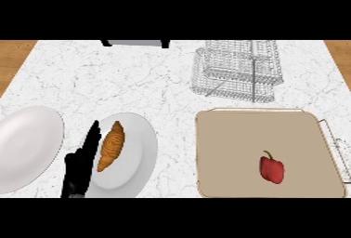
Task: Pick the bell pepper from the tray and place it in the tiered basket
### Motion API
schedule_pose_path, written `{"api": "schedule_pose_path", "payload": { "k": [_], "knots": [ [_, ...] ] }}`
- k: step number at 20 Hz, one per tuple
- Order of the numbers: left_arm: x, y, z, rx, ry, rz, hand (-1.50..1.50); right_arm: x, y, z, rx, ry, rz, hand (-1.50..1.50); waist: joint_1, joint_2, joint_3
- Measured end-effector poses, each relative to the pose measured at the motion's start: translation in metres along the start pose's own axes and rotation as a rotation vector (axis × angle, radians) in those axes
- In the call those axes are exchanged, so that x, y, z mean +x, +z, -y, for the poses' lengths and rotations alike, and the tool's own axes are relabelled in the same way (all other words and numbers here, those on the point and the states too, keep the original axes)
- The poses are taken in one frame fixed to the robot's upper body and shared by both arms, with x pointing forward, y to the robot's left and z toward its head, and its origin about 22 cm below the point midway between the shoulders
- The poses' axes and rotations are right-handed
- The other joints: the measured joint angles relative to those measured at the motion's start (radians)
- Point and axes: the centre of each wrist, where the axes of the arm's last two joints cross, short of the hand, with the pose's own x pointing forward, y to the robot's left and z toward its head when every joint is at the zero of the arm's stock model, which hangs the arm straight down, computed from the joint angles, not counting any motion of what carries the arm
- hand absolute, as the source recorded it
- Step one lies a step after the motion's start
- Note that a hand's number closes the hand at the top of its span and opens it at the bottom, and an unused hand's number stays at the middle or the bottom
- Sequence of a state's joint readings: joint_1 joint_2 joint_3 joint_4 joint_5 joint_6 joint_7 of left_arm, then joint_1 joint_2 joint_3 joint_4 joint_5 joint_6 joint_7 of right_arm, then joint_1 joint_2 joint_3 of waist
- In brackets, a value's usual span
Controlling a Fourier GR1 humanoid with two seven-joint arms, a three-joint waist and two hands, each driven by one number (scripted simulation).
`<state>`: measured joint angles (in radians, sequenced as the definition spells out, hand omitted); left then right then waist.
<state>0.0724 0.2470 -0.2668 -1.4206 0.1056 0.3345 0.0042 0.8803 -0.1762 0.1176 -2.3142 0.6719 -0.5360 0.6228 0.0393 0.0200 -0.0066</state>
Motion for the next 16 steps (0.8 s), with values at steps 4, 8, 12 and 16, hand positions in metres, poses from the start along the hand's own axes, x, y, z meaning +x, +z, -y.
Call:
{"api": "schedule_pose_path", "payload": {
  "k": [4,8,12,16],
  "knots": [
    [0.003,-0.001,0.004,-0.008,0.001,0.002,0.0,0.015,0.0,-0.02,-0.013,0.072,-0.017,-1.5,0.008,0.0,0.001],
    [0.004,-0.009,0.006,-0.001,0.001,0.0,0.0,0.035,0.004,-0.04,-0.017,0.194,-0.035,-1.5,0.002,-0.003,0.001],
    [0.006,-0.01,0.003,0.004,-0.001,-0.012,0.0,0.057,0.007,-0.065,0.008,0.295,-0.046,-1.5,-0.006,-0.009,0.003],
    [-0.002,-0.007,0.0,0.005,0.007,-0.019,0.0,0.083,0.003,-0.089,0.039,0.321,-0.018,-1.5,-0.014,-0.013,0.005]
  ]
}}
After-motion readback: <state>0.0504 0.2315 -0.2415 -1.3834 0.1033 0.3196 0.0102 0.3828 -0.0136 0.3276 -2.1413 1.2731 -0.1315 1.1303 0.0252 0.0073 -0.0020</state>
